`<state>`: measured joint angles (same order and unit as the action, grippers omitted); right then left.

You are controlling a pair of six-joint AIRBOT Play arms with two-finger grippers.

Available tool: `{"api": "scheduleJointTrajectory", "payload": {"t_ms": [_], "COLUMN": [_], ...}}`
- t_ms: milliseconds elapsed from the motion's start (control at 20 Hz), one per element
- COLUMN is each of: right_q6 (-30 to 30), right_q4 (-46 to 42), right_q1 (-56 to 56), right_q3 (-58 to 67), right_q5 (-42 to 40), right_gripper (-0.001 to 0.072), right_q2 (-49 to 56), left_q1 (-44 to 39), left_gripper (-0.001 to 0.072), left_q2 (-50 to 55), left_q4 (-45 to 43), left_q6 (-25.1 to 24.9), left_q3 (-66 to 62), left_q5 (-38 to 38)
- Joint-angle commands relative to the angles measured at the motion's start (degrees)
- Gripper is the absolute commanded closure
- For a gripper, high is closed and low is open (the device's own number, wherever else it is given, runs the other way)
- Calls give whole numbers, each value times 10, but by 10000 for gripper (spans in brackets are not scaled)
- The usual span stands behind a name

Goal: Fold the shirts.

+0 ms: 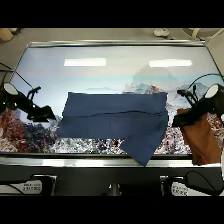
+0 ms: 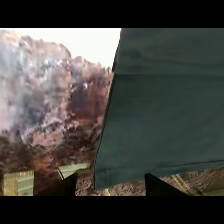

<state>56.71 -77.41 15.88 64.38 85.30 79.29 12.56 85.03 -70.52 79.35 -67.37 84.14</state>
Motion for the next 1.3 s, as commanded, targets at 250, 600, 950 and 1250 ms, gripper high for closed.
{"api": "scheduleJointTrajectory", "payload": {"t_ms": [250, 600, 950, 1250], "right_q6": [-26, -58, -84, -83], "right_q4": [35, 87, 207, 212], "right_q1": [7, 7, 7, 7], "right_q3": [-118, -182, -288, -322], "right_q5": [-75, -66, -155, -200], "right_gripper": [329, 240, 267, 412], "right_q2": [-68, -68, -68, -68], "left_q1": [2, 2, -5, -4], "left_gripper": [206, 490, 684, 684], "left_q2": [-43, -40, -38, -43], "left_q4": [25, 101, 127, 127], "left_q6": [-29, -29, -31, -40], "left_q3": [183, 198, 196, 196], "left_q5": [-118, -174, -160, -146]}}
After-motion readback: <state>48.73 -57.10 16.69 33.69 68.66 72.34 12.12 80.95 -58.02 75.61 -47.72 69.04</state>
